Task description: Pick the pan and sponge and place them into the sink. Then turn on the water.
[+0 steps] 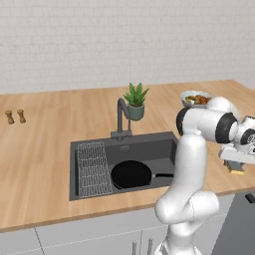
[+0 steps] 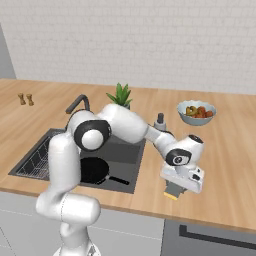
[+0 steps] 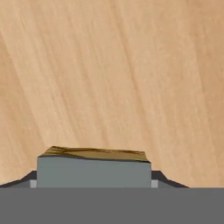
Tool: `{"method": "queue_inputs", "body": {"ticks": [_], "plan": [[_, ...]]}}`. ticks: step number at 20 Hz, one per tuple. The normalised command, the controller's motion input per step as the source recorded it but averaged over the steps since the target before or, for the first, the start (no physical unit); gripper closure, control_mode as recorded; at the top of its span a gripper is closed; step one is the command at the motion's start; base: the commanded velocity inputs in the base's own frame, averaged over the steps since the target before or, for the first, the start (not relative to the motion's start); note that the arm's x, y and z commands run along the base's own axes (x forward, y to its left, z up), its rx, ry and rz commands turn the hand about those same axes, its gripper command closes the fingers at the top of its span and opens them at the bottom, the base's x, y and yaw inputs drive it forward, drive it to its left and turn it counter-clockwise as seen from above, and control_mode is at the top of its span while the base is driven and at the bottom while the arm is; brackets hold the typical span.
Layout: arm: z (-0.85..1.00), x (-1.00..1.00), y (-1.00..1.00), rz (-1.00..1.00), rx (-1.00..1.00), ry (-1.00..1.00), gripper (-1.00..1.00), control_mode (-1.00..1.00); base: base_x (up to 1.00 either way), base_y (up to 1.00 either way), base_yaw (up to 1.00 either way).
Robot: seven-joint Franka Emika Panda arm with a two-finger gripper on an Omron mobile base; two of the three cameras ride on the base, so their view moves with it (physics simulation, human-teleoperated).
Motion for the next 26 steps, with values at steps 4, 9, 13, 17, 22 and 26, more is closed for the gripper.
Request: {"method": "queue_inputs", "body": {"ticks": [4,9,13,17,22,26], "plan": [[-0.38,-0.34,0.81,0.03,-0.03,-0.07,1.0,-1.0,0.0,0.0,0.0],[0.08,-0.1,1.0,0.13,-0.05,-0.47,1.0,-1.0,0.0,0.0,0.0],[0.27,0.0,1.0,0.15,-0.02,-0.55,1.0,-1.0,0.0,0.0,0.0],[0.44,0.0,1.0,0.15,-0.07,-0.35,1.0,-1.0,0.0,0.0,0.0],[0.56,0.01,1.0,0.16,-0.12,-0.08,1.0,-1.0,0.0,0.0,0.0],[0.41,0.14,1.0,0.09,-0.12,0.0,1.0,-1.0,0.0,0.0,0.0]]}}
